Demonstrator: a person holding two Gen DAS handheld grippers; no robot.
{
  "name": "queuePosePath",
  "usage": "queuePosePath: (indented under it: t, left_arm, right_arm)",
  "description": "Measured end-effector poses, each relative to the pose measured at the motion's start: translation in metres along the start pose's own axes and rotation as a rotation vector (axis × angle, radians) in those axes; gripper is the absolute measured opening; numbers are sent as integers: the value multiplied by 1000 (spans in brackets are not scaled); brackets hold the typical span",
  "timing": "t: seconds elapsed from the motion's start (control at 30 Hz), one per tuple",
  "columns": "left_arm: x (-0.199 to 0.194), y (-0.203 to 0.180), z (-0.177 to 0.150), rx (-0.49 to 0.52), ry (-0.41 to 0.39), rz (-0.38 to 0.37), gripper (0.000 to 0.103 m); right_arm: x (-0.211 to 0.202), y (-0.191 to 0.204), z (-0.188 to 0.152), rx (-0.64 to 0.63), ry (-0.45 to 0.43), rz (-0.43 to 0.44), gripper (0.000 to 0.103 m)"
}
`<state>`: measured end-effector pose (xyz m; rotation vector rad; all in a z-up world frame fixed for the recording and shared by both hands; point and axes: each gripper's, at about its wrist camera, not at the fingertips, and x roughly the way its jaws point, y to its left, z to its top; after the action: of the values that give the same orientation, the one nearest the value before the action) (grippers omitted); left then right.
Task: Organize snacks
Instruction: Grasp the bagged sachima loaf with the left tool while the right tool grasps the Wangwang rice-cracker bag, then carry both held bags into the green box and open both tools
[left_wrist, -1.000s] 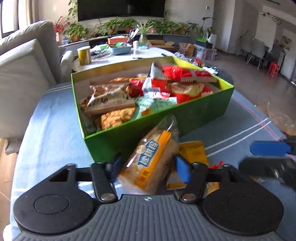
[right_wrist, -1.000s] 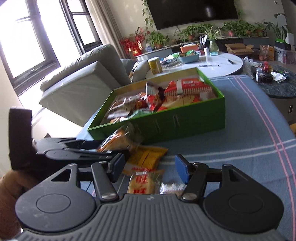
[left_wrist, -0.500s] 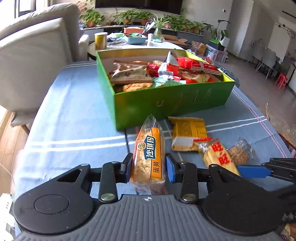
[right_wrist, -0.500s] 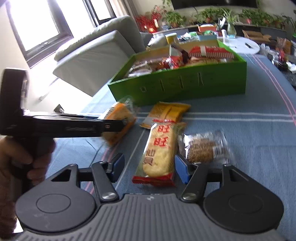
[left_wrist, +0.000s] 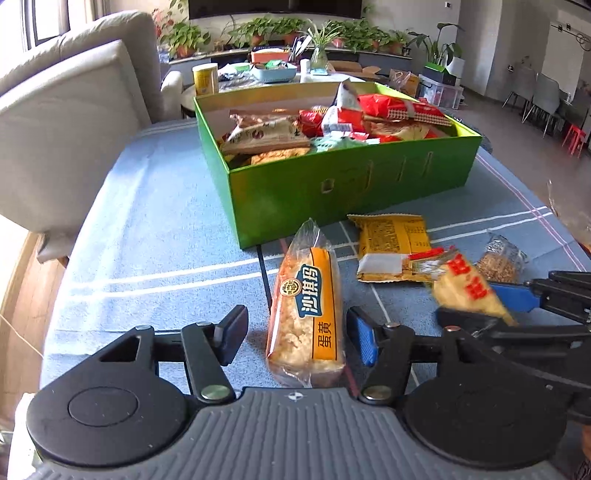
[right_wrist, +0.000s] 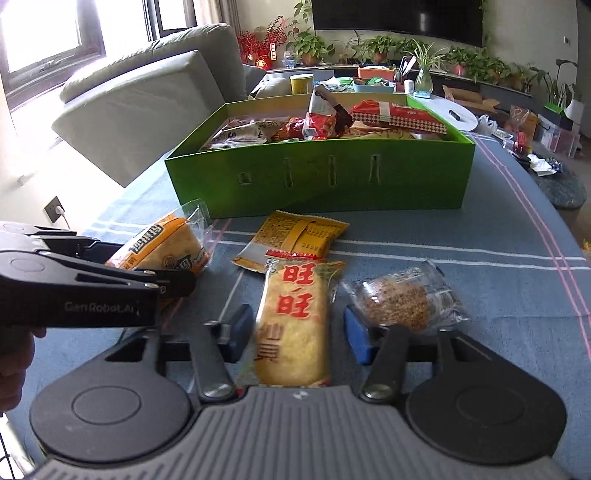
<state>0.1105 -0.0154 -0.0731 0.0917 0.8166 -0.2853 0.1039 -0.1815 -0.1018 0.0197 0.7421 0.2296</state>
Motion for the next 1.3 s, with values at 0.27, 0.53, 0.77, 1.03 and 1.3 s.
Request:
queuePosePath:
  t: [0.27, 0.53, 0.77, 1.03, 1.3]
  left_arm:
    - [-4, 0, -2, -20, -24, -29, 33]
    - [-32, 1, 0, -45, -101, -30, 33]
    - [-45, -6, 3, -34, -135, -39, 33]
    - [-46, -11, 4, -29, -135, -46, 34]
    - [-46, -11, 4, -27, -135, -47, 34]
  right_arm:
    - [-13, -21, 4, 108, -1, 110, 45]
    - [-31, -18, 13, 129, -67, 175, 45]
    - [-39, -18, 18, 140, -102, 197, 45]
    - [-43, -22, 19, 153, -116, 209, 45]
    - [-44, -26, 17, 164, -120, 214, 45]
